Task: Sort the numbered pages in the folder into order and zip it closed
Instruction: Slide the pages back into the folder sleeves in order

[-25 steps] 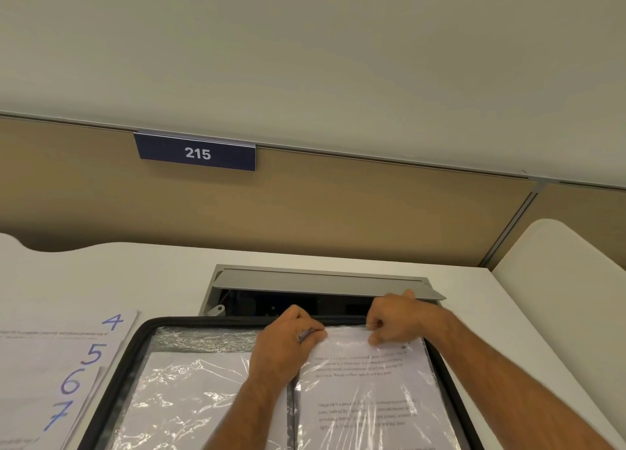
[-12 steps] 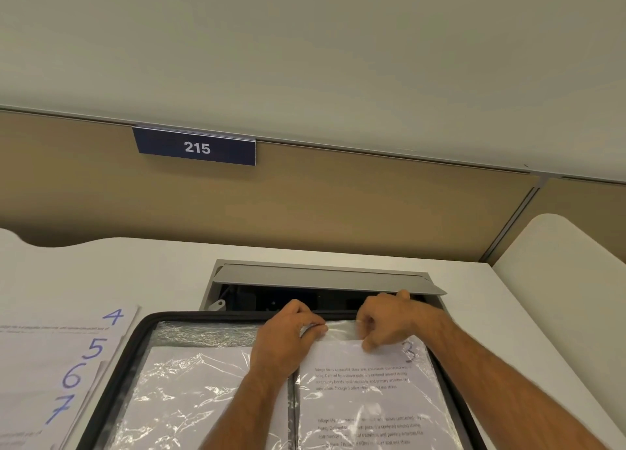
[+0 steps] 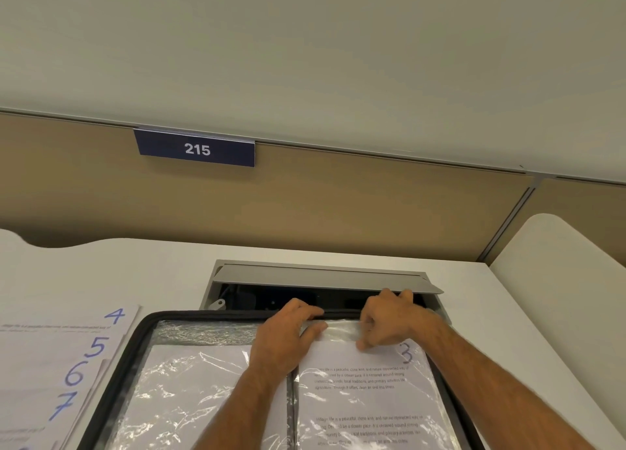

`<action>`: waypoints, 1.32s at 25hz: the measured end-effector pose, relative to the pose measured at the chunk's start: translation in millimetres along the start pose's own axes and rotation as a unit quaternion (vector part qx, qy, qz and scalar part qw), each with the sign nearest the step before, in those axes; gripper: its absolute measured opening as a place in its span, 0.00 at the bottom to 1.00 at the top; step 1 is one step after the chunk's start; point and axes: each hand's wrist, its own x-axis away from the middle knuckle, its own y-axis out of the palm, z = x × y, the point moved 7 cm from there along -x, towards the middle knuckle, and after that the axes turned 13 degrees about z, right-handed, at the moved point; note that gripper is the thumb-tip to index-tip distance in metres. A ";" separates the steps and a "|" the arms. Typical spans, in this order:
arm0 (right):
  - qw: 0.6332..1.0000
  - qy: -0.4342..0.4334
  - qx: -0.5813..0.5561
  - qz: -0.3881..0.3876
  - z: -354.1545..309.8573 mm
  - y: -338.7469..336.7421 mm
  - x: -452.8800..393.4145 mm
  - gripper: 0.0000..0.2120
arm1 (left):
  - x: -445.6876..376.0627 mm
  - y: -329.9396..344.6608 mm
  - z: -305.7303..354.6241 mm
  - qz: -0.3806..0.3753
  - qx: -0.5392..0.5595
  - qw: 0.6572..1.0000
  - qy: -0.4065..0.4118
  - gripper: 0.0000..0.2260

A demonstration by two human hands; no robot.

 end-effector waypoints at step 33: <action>0.766 0.372 -0.522 0.046 40.5 83.7 206.2 0.12 | 193.2 -116.8 -34.8 -0.088 -0.268 0.959 -0.018 0.46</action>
